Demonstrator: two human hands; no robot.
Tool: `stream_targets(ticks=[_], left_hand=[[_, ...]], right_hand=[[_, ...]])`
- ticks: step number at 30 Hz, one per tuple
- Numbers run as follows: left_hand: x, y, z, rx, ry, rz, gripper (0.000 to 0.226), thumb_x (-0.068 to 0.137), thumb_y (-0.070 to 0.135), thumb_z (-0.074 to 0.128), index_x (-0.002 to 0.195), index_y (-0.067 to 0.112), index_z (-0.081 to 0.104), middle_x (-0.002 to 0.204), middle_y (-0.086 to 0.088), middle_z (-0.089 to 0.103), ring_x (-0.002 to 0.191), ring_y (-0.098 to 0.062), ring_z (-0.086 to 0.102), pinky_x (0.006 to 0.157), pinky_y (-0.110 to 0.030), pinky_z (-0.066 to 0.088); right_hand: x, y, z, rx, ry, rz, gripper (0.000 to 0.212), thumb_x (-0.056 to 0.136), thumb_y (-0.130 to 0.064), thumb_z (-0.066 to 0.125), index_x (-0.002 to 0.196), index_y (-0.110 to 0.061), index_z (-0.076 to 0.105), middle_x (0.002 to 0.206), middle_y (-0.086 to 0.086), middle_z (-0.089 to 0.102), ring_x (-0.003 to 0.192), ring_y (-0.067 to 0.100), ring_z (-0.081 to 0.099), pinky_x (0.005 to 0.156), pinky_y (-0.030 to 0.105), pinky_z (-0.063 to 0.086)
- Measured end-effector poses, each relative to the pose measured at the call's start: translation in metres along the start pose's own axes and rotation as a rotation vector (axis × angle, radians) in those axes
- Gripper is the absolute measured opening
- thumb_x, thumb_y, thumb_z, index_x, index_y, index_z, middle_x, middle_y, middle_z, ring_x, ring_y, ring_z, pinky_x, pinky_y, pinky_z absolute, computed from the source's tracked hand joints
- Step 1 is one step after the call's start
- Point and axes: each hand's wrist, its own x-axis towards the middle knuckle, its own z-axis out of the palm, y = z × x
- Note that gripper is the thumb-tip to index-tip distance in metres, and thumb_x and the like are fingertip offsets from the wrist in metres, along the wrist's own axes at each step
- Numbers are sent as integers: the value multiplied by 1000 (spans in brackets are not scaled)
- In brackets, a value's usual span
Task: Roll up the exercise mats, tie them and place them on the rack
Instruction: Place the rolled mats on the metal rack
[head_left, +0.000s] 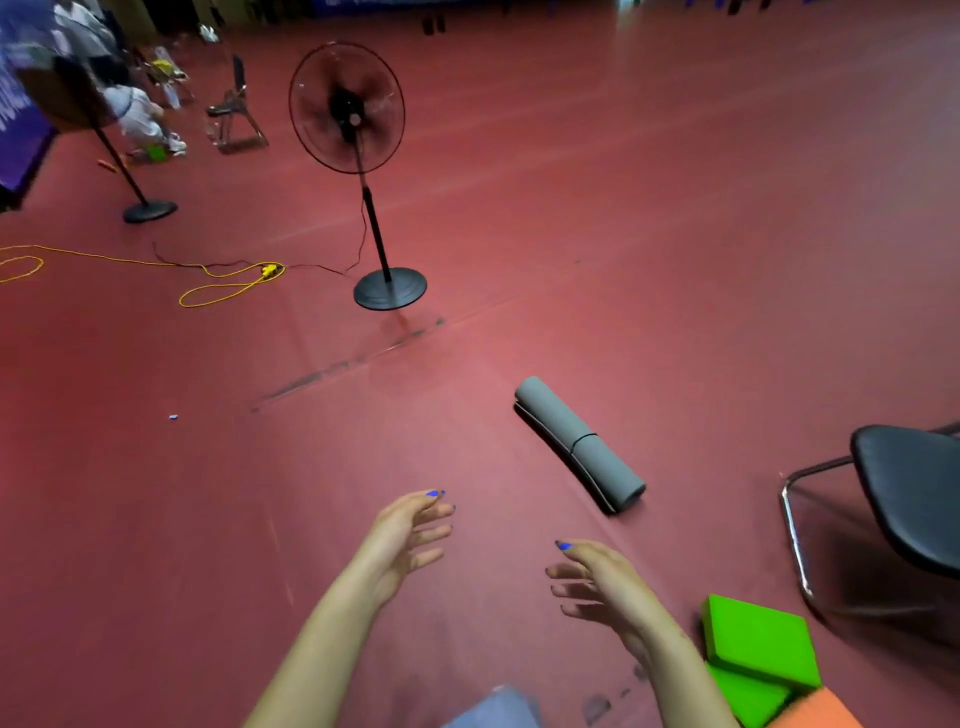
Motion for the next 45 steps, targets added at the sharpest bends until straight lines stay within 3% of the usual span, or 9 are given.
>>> stream_targets(ticks=[11, 16, 20, 24, 28, 31, 34, 38, 45], left_hand=[[218, 116, 170, 39, -28, -54, 14, 94, 23, 55, 105, 18, 62, 90, 1, 69, 81, -19, 62, 73, -30, 46], [287, 177, 261, 75, -12, -78, 12, 94, 22, 52, 103, 18, 60, 88, 2, 67, 77, -16, 60, 68, -29, 46], [339, 206, 343, 101, -62, -40, 11, 94, 21, 55, 102, 18, 61, 88, 0, 70, 80, -19, 64, 70, -30, 50], [386, 205, 420, 50, 75, 33, 9, 95, 14, 52, 96, 17, 60, 91, -4, 67, 80, -18, 63, 69, -29, 48], [417, 195, 484, -8, 227, -54, 15, 96, 9, 48, 91, 19, 58, 89, -4, 65, 74, -15, 62, 63, -25, 46], [422, 194, 511, -42, 292, -73, 15, 96, 8, 48, 94, 18, 59, 87, -2, 67, 75, -15, 62, 63, -25, 47], [422, 192, 527, -93, 396, -51, 17, 95, 5, 48, 93, 17, 60, 87, -3, 67, 75, -16, 62, 69, -27, 47], [429, 189, 530, -114, 582, 21, 20, 95, 1, 47, 94, 15, 61, 84, -5, 67, 73, -16, 62, 73, -29, 48], [490, 130, 533, -98, 538, -144, 18, 95, 0, 48, 94, 14, 60, 81, -4, 68, 70, -15, 61, 68, -26, 47]], right_hand=[[195, -148, -147, -71, 111, -5, 11, 95, -25, 52, 98, -18, 59, 85, 4, 65, 71, 18, 58, 66, 27, 46], [257, -197, -228, -14, 208, 6, 8, 97, -18, 50, 98, -17, 57, 82, 7, 59, 64, 16, 52, 57, 23, 40], [312, -219, -287, 95, 238, 76, 10, 97, -16, 49, 101, -14, 58, 84, 10, 61, 62, 17, 53, 50, 20, 48], [370, -237, -351, 49, 196, 164, 10, 95, -18, 52, 98, -14, 61, 84, 9, 64, 66, 18, 55, 55, 24, 46], [421, -265, -418, -97, 83, 262, 9, 95, -17, 51, 89, -14, 57, 78, 5, 58, 63, 17, 50, 53, 23, 40], [458, -293, -452, -261, -19, 314, 12, 96, -16, 49, 85, -15, 53, 74, 4, 55, 60, 15, 47, 54, 23, 35], [511, -320, -475, -421, -97, 335, 7, 95, -16, 50, 97, -11, 54, 78, 5, 57, 63, 15, 50, 58, 24, 37], [580, -340, -472, -428, -146, 300, 8, 96, -15, 48, 101, -11, 53, 78, 5, 58, 62, 16, 50, 57, 24, 40], [668, -286, -465, -433, -68, 582, 10, 96, -16, 47, 97, -9, 54, 70, 7, 56, 56, 20, 48, 55, 26, 40]])
